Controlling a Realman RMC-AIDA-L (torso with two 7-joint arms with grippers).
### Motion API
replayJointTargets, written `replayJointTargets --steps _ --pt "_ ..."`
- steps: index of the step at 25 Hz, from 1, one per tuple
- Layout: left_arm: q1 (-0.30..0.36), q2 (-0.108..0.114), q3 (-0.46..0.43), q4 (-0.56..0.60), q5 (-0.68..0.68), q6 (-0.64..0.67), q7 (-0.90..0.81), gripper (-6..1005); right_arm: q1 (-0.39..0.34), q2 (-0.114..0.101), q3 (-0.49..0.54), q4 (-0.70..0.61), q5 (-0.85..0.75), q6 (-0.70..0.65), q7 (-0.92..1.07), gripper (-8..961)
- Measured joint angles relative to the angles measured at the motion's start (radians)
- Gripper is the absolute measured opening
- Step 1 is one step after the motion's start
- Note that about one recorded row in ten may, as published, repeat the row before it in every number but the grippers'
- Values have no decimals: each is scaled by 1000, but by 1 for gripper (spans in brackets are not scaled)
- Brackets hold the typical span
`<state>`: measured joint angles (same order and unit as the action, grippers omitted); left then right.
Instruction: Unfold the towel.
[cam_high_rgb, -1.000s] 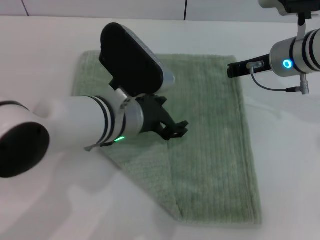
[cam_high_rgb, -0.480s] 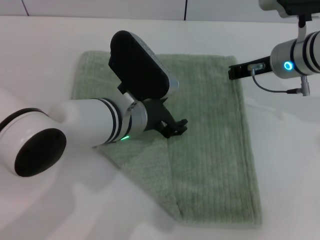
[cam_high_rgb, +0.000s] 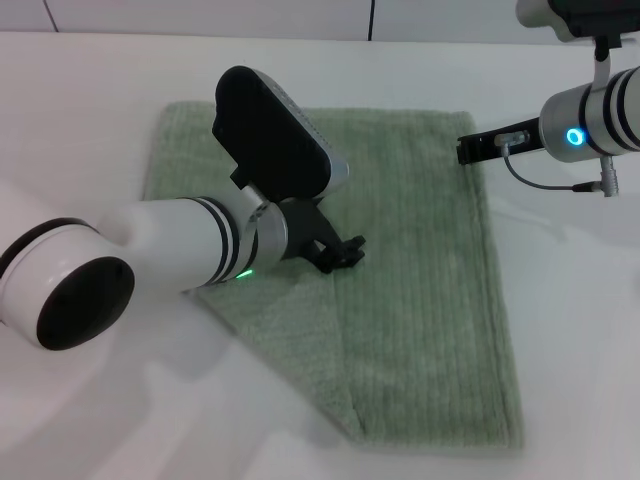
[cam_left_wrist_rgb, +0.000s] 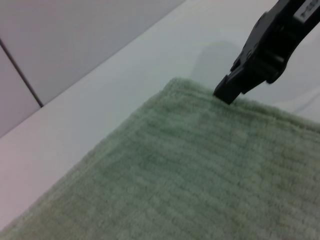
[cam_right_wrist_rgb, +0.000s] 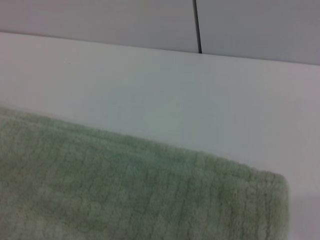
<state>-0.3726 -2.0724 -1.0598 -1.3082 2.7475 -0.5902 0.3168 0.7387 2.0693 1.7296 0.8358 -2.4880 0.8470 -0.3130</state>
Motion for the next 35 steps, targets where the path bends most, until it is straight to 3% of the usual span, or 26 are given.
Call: replayJointTargets --steps 9,14,30,35 --pt "-7 1 -13 8 2 -19 -2 743 1 2 -2 5 1 0 2 20" --pt "-11 1 -30 9 4 -45 -2 655 1 3 -2 6 1 0 4 22" --pt "-14 0 -34 -49 30 -136 -9 27 1 3 -2 3 2 -2 5 27" --pt "-6 1 -25 -106 78 -179 -53 23 -1 3 -4 -1 1 -2 5 29"
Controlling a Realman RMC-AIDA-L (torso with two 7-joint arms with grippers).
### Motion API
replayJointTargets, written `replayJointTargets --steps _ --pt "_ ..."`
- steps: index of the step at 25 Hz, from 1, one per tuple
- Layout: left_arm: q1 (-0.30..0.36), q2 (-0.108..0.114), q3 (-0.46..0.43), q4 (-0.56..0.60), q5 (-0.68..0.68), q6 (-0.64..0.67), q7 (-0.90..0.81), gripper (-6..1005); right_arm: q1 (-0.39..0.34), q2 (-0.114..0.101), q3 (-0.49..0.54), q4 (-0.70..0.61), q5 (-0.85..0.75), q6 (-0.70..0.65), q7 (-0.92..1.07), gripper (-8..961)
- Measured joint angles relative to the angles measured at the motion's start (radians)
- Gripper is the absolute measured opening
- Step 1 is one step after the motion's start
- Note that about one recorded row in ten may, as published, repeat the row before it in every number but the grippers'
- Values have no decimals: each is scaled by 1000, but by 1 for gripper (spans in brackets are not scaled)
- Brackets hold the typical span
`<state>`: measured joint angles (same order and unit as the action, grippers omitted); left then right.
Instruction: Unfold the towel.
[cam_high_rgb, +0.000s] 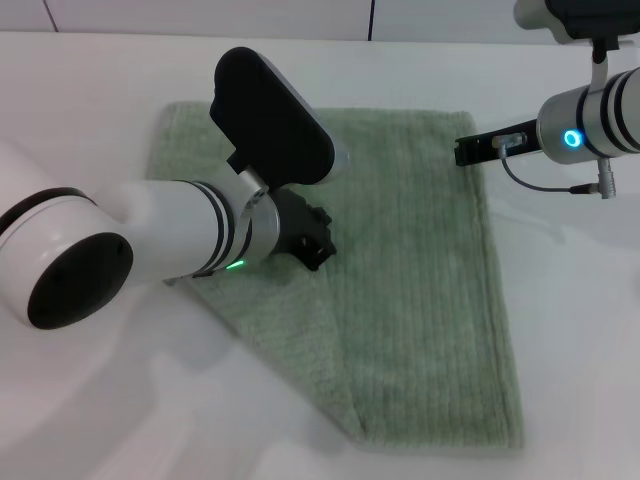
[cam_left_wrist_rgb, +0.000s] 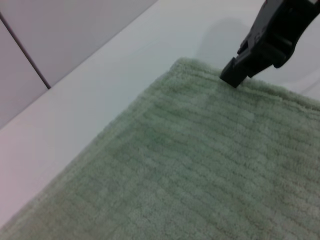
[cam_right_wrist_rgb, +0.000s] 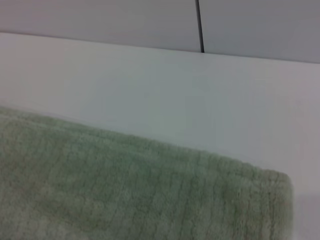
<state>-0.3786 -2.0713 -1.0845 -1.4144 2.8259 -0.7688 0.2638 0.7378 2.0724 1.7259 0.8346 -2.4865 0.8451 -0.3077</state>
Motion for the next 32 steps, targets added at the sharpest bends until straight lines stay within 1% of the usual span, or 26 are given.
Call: replayJointTargets --steps 3,4,5,6,10,11,12,17,19,21,26,28,31,32 --pt "8 0 6 -47 21 -36 -11 20 0 0 0 -2 -3 0 0 30" --pt "12 1 6 -82 24 -63 -19 19 0 0 0 -4 -5 0 0 31" --pt "12 1 6 -82 24 -63 -19 19 0 0 0 -4 -5 0 0 31" --pt "17 2 4 -108 27 -81 -23 19 1 0 0 -8 -5 -1 1 31" --pt "30 2 4 -150 50 -105 -26 19 5 0 0 -23 -6 -6 1 33" --pt "42 2 2 -183 61 -125 -27 18 10 0 0 -36 -6 -13 1 33" --pt "42 2 2 -183 61 -125 -27 18 10 0 0 -36 -6 -13 1 33" --pt "58 5 -15 -269 63 -210 -29 17 12 0 0 -46 -6 -15 0 35" --pt "62 5 -19 -283 63 -224 -29 19 12 0 0 -46 -6 -15 0 36" --pt "74 6 -40 -340 64 -302 -29 20 12 0 0 -46 -7 -15 0 37" --pt "81 8 -79 -382 64 -394 -29 25 12 0 0 -46 -7 -15 0 38" --pt "83 8 -83 -386 64 -404 -29 27 12 0 0 -46 -7 -15 0 39" --pt "92 8 -103 -426 64 -479 -37 30 12 0 0 -46 -7 -15 0 40" --pt "92 8 -103 -426 64 -479 -37 31 12 0 0 -46 -7 -15 0 41"
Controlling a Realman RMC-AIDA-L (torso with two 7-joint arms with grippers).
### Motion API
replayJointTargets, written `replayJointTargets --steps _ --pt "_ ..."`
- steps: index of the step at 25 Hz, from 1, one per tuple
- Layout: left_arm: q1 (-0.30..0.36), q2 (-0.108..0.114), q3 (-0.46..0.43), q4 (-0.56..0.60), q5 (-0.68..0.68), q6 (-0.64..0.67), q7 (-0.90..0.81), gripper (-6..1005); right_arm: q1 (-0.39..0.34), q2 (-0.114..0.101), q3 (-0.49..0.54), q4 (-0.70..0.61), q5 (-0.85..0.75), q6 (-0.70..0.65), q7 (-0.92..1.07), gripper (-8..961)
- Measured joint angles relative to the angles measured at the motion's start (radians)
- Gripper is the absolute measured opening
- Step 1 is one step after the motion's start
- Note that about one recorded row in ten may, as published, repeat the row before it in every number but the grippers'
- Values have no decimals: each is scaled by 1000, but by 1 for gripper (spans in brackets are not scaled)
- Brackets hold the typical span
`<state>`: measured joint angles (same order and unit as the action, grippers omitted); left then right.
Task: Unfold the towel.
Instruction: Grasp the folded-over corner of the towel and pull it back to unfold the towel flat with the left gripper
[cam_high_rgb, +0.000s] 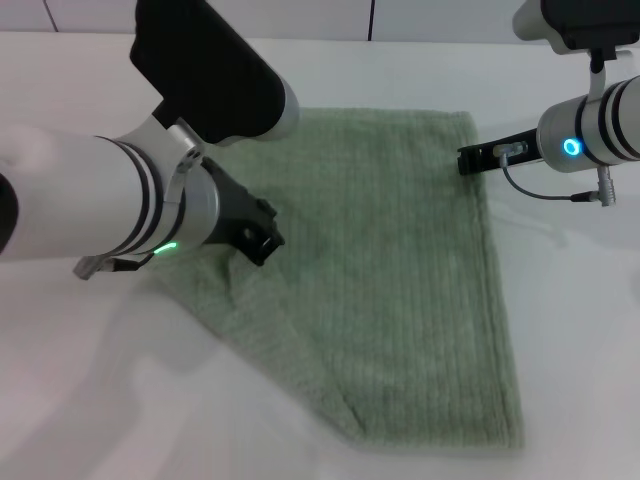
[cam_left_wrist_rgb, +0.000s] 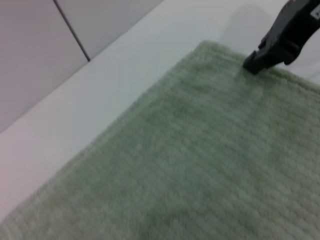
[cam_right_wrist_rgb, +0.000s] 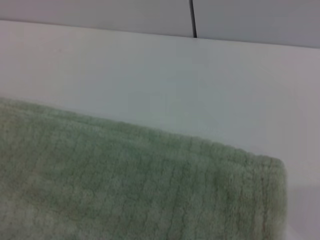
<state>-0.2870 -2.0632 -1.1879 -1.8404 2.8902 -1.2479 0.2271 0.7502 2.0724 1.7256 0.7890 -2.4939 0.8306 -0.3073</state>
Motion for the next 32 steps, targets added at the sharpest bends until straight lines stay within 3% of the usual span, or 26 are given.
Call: replayJointTargets --steps 14,32 --pt "-3 0 -29 -35 0 -193 -11 43 -8 0 0 -1 0 0 -2 46" --pt "-24 4 -74 -44 1 -334 -54 60 -8 0 0 -7 1 -1 -4 52"
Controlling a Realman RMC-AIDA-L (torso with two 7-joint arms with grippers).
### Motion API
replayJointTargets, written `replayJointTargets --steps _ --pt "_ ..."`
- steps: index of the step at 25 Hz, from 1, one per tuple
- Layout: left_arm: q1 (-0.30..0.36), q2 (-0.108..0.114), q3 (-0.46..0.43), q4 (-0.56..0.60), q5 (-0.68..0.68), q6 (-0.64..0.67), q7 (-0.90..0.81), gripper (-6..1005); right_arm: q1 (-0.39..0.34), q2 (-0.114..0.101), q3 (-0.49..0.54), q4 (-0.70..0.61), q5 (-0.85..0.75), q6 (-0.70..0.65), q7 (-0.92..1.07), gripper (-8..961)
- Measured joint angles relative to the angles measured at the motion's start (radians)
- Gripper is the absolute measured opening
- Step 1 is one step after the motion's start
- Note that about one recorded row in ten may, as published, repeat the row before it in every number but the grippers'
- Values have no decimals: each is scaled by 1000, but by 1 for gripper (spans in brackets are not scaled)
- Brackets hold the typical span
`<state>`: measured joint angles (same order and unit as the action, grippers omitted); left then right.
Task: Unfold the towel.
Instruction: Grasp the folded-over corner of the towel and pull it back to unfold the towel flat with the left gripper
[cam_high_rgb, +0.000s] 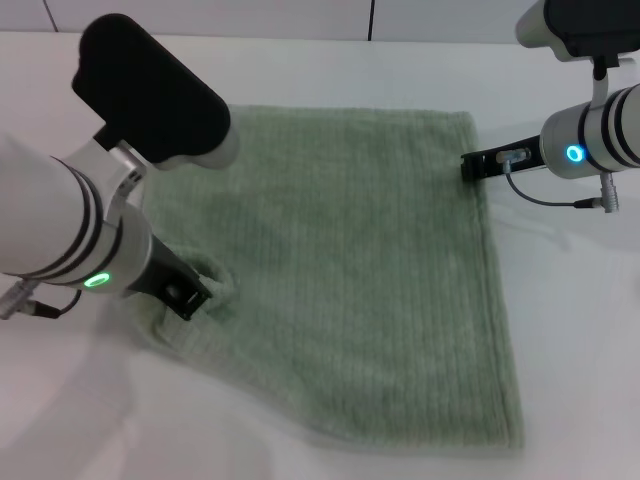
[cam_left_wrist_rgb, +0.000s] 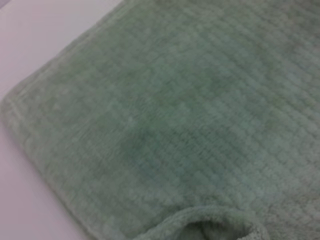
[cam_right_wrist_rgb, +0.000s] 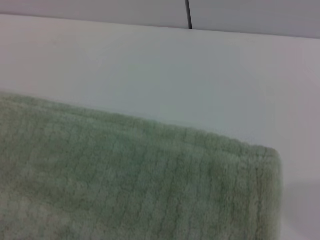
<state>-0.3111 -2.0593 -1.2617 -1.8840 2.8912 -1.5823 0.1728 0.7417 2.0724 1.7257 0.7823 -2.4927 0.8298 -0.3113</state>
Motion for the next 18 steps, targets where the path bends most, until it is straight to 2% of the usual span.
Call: replayJointTargets --steps 7,8,12,18 --pt "5 1 -62 28 0 0 1 66 0 0 0 0 0 0 -1 54" --pt "9 1 -111 43 1 10 8 67 0 0 0 0 0 1 -1 55" --pt "12 1 -118 43 1 6 5 92 0 0 0 0 0 5 -1 56" --pt "21 0 -55 21 0 -32 -32 183 0 0 0 0 -2 7 -1 58"
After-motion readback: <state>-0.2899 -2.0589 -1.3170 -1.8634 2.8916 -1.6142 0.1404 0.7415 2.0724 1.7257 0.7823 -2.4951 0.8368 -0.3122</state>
